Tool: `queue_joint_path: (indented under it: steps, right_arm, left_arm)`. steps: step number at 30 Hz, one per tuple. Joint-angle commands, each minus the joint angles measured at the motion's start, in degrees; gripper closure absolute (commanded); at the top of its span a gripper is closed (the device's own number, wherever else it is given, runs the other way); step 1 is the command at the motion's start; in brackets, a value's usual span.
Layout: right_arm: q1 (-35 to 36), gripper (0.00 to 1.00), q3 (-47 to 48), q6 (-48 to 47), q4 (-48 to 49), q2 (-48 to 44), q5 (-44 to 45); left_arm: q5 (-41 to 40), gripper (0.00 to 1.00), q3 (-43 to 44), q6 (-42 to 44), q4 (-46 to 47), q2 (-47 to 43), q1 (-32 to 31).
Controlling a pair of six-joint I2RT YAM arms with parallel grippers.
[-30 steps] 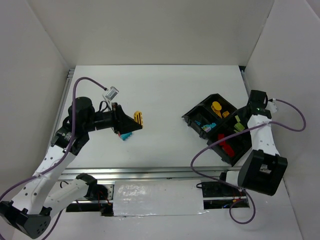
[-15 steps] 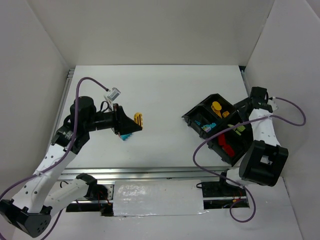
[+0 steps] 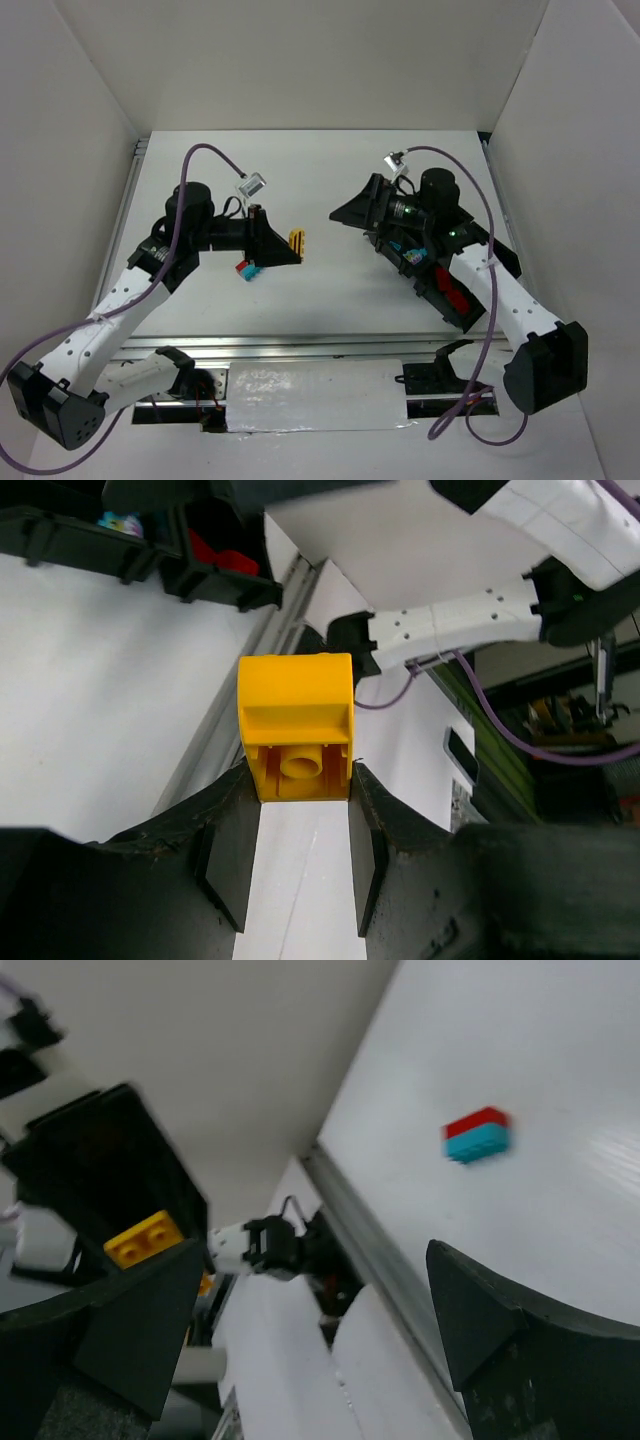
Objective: Sort the legos into containers by color
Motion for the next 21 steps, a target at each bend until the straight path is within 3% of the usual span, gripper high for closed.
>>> queue_joint_path:
  steps: [1,5,8,12,19,20,21]
  right_arm:
    - [5.9,0.0,-3.0,12.6,28.8,-5.0,-13.5]
    - [14.9,0.0,1.8,8.9,26.3,-2.5,-10.7]
    - [18.0,0.03,2.5,10.0,30.4,-0.3,-11.5]
    - [19.6,0.24,1.7,12.0,35.0,1.4,-12.3]
    - [20.7,0.29,1.2,11.4,36.2,3.2,-14.2]
    - [20.7,0.33,0.9,11.1,36.1,3.4,-14.4]
    - [20.7,0.43,0.5,11.1,36.3,3.4,-14.5]
  left_arm:
    - [5.3,1.0,3.3,0.3,5.6,1.0,-2.2]
    - [5.9,1.0,2.5,-1.3,8.9,1.8,-4.6]
    - [5.3,1.0,1.6,-2.0,10.6,2.0,-5.2]
    - [4.8,1.0,1.2,-2.1,10.8,2.1,-5.3]
    - [4.0,1.0,1.3,-1.7,9.9,1.4,-5.3]
    - [3.9,1.0,1.3,-1.7,10.1,1.3,-5.3]
    - [3.6,1.0,1.3,-1.8,10.1,1.2,-5.2]
